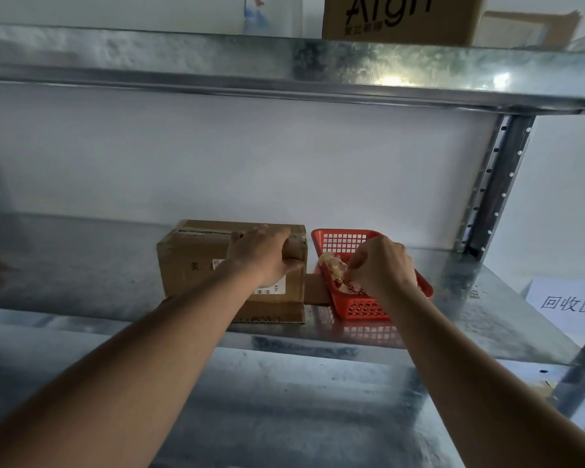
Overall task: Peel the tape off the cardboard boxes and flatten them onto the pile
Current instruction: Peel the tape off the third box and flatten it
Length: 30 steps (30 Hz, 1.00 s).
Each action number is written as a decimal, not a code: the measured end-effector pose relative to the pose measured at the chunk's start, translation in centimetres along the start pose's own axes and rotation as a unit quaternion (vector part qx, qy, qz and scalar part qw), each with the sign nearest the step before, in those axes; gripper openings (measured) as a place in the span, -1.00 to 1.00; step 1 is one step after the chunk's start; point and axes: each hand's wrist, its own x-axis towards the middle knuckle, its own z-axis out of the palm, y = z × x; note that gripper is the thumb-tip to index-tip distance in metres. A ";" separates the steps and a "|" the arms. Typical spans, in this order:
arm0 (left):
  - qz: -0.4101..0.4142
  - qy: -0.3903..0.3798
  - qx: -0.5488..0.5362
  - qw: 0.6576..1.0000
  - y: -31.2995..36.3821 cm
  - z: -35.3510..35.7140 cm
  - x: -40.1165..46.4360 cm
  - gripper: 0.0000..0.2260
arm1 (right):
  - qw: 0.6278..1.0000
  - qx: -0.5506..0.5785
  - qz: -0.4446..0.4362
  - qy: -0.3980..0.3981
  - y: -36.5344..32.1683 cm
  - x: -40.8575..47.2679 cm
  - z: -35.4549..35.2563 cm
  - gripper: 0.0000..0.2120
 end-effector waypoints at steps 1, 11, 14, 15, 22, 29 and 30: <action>0.001 0.001 -0.002 1.000 0.0 0.0 0.0 -0.52 | 1.000 0.004 -0.005 -0.005 0.0 -0.1 0.0 -0.91; 0.001 -0.007 0.004 1.000 0.0 -0.1 -0.1 -0.52 | 0.999 -0.024 -0.023 -0.017 0.1 -0.6 0.5 -0.83; 0.001 -0.010 0.003 1.000 0.0 -0.2 0.0 -0.50 | 1.000 -0.026 -0.015 -0.009 0.3 -0.4 0.5 -0.84; 0.000 -0.009 0.003 1.000 0.0 -0.2 0.0 -0.49 | 0.999 -0.031 -0.012 -0.008 0.4 -0.3 0.5 -0.84; 0.000 -0.012 -0.006 1.000 0.1 -0.4 0.1 -0.53 | 0.999 -0.042 -0.005 -0.014 0.8 0.1 1.4 -0.89; 0.001 -0.013 0.011 1.000 0.2 -0.4 0.4 -0.54 | 0.998 -0.008 0.004 -0.057 0.6 0.8 1.4 -0.63; 0.000 -0.013 0.011 1.000 0.3 -0.4 0.4 -0.54 | 0.998 -0.003 0.008 -0.064 0.6 0.9 1.3 -0.58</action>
